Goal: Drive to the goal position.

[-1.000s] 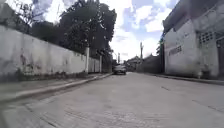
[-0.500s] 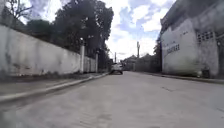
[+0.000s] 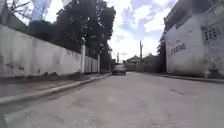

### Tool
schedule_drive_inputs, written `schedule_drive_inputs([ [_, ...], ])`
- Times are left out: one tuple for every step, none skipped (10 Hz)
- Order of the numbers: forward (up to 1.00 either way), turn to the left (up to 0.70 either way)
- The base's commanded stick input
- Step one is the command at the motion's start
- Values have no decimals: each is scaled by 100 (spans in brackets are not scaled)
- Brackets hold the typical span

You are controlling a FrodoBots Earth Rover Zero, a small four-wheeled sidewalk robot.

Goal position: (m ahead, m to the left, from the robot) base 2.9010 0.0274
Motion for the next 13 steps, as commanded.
schedule_drive_inputs([
  [70, 0],
  [70, -3],
  [70, -13],
  [70, -22],
  [70, -32],
  [70, -35],
  [70, -35],
  [70, -35],
  [70, -34],
  [70, -19],
  [70, -4],
  [70, 0],
  [70, 0],
])
